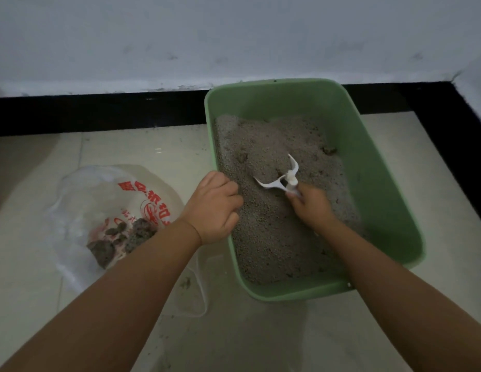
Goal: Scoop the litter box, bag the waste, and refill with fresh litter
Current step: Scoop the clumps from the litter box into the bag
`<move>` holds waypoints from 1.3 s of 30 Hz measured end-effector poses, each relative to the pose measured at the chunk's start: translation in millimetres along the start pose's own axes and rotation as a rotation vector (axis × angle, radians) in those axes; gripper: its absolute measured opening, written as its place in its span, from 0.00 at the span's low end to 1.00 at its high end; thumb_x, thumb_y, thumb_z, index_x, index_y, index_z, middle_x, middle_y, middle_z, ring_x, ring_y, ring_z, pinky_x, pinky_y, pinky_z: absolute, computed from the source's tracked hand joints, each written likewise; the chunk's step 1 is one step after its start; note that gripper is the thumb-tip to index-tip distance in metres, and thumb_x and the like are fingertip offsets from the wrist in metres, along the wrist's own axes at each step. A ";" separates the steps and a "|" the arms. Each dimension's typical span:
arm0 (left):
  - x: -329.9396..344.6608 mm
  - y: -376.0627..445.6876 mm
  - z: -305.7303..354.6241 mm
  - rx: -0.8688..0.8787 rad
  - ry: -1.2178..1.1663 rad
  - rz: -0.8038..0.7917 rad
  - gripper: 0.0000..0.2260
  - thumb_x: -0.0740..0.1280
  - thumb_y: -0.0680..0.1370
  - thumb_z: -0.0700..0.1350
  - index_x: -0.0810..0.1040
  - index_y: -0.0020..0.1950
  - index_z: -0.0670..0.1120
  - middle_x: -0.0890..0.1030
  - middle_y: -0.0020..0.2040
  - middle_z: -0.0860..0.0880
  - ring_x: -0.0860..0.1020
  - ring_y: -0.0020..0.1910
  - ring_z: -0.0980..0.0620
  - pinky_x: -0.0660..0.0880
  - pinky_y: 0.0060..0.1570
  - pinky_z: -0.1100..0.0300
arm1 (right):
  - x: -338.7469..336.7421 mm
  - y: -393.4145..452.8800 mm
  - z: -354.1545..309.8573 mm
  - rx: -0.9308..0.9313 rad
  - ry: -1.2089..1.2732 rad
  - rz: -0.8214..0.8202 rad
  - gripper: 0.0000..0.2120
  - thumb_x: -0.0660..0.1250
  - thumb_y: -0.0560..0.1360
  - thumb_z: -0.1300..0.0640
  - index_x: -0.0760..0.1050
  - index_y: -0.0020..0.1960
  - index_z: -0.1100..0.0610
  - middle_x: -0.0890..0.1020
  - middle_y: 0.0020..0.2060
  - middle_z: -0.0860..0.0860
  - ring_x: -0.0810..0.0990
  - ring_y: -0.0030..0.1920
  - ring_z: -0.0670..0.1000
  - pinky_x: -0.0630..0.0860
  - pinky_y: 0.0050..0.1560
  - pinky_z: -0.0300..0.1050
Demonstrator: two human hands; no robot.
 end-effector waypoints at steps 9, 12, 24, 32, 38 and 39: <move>-2.2 0.0 1.2 -0.007 0.045 -0.006 0.14 0.54 0.66 0.45 0.74 0.27 0.41 0.71 0.27 0.45 0.61 0.37 0.50 0.62 0.45 0.55 | -51.2 -27.4 3.2 -0.061 0.094 0.210 0.08 0.62 0.77 0.63 0.65 0.40 0.59 0.70 0.30 0.52 0.68 0.37 0.50 0.52 0.33 0.41; -3.5 0.5 1.8 -0.008 0.057 -0.015 0.14 0.54 0.66 0.46 0.74 0.27 0.41 0.71 0.27 0.45 0.61 0.37 0.50 0.62 0.45 0.56 | -55.5 -39.1 5.0 -0.053 0.102 0.203 0.10 0.62 0.77 0.63 0.66 0.38 0.60 0.67 0.26 0.49 0.66 0.32 0.50 0.54 0.31 0.42; -6.4 0.1 4.1 -0.015 0.076 -0.016 0.14 0.54 0.66 0.45 0.74 0.27 0.41 0.72 0.27 0.45 0.61 0.36 0.49 0.62 0.45 0.55 | -64.0 -61.4 1.6 -0.043 0.089 0.213 0.10 0.62 0.77 0.61 0.76 0.53 0.68 0.76 0.38 0.59 0.70 0.40 0.50 0.54 0.34 0.40; -8.0 0.2 5.6 -0.013 0.094 -0.011 0.14 0.54 0.66 0.46 0.74 0.27 0.41 0.72 0.27 0.45 0.61 0.37 0.49 0.62 0.45 0.55 | -72.6 -67.7 2.7 -0.064 -0.032 0.208 0.12 0.62 0.77 0.59 0.76 0.57 0.65 0.81 0.45 0.63 0.70 0.40 0.49 0.56 0.36 0.37; -6.9 0.3 5.0 -0.020 0.099 -0.025 0.14 0.54 0.66 0.46 0.74 0.27 0.41 0.72 0.27 0.45 0.61 0.37 0.49 0.62 0.46 0.55 | -57.8 -70.4 0.0 -0.084 -0.109 0.064 0.13 0.61 0.78 0.59 0.74 0.59 0.65 0.80 0.49 0.63 0.78 0.48 0.58 0.60 0.39 0.38; -6.8 0.6 4.6 -0.025 0.097 -0.026 0.14 0.54 0.66 0.46 0.74 0.27 0.41 0.72 0.27 0.45 0.61 0.37 0.50 0.62 0.46 0.55 | -54.6 -69.8 1.4 -0.061 -0.119 0.029 0.13 0.61 0.78 0.58 0.74 0.59 0.65 0.80 0.48 0.63 0.77 0.47 0.57 0.60 0.39 0.39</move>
Point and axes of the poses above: each hand's wrist, its own y-axis towards the middle knuckle, its own x-axis out of the palm, z = x × y, the point moved 7 cm from there along y, towards the middle knuckle
